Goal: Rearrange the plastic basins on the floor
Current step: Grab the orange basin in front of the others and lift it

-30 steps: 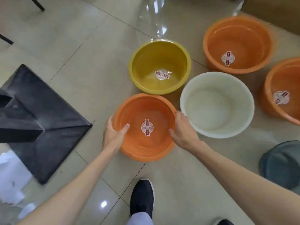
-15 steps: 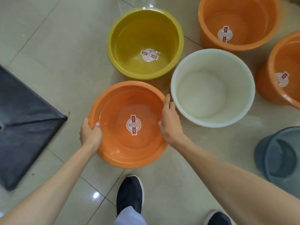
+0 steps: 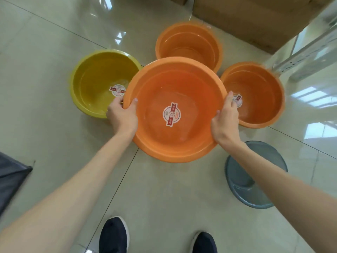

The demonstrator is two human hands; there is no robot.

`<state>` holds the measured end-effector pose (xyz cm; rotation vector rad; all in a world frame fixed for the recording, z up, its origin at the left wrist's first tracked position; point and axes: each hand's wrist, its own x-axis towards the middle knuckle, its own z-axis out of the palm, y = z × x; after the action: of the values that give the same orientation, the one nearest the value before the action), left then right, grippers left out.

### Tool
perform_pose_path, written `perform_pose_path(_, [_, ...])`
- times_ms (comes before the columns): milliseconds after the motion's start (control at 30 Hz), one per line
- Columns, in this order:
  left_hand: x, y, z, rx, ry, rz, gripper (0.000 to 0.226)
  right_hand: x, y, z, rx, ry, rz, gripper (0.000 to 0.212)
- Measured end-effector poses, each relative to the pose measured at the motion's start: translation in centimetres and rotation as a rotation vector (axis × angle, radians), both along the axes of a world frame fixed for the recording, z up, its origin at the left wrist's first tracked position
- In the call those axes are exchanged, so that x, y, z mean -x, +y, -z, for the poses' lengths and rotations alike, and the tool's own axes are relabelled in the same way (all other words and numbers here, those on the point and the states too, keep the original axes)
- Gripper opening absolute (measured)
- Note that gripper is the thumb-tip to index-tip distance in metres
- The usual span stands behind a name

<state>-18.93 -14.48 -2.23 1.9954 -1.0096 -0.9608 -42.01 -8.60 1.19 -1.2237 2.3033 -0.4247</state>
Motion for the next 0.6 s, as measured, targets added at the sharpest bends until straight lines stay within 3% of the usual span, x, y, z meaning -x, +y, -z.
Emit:
perform_pose_path(167, [3.9, -0.9, 6.1, -0.078, -0.163, 0.161, 0.028, 3.0, -1.5, 5.9, -0.099, -0.012, 0.021, 0.079])
perform_pose_path(367, [4.4, 1.6, 12.1, -0.317, -0.283, 0.141, 0.033, 2.2, -0.4, 13.4, -0.159, -0.061, 0.060, 0.085])
perform_pose_path(600, [4.6, 2.6, 14.1, -0.208, -0.457, 0.227, 0.033, 2.1, 1.2, 16.6, -0.071, -0.031, 0.074, 0.093])
